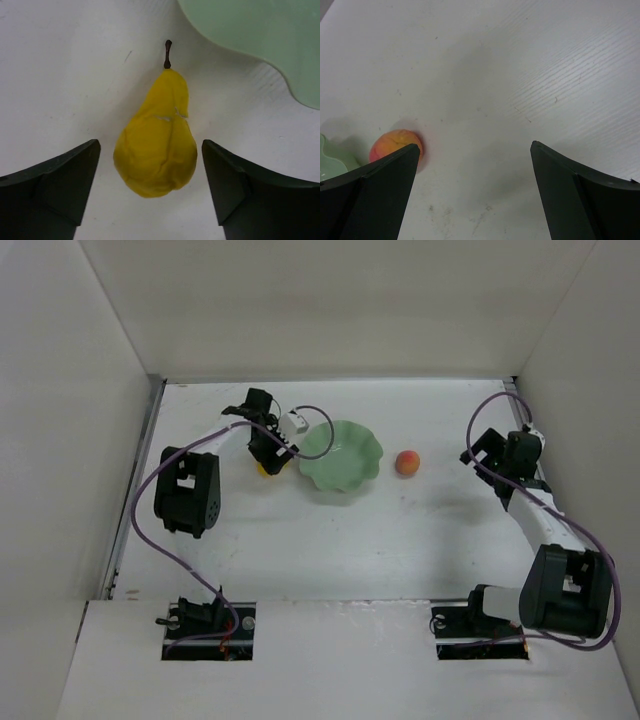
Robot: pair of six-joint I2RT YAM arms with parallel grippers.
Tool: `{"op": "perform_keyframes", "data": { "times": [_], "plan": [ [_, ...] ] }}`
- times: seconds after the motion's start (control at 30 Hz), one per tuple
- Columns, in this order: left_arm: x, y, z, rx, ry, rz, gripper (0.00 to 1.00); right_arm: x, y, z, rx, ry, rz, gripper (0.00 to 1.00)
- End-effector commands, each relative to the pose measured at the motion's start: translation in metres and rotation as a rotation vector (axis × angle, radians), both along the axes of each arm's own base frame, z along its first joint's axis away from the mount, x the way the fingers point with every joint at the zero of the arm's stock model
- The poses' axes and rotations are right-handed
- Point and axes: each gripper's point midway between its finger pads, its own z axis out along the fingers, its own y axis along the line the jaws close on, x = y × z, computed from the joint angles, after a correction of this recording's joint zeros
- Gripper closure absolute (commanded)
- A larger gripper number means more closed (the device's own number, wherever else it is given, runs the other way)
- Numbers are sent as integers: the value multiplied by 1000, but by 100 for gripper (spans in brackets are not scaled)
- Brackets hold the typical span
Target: Place and organize the fake fruits in the fruit bowl
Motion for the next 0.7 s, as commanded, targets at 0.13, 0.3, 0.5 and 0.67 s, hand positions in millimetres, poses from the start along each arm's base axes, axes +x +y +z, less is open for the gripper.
{"op": "perform_keyframes", "data": {
  "times": [0.13,0.3,0.5,0.67],
  "plan": [
    [20,5,15,-6,-83,81,78,28,-3,43,-29,-111,13,0],
    [32,8,69,-26,-241,127,81,27,1,41,-25,-107,21,0],
    [62,-25,144,-82,-462,175,80,28,17,23,-13,-66,57,0],
    [50,-108,145,-143,-456,17,77,31,29,25,14,-78,70,0]
  ]
}}
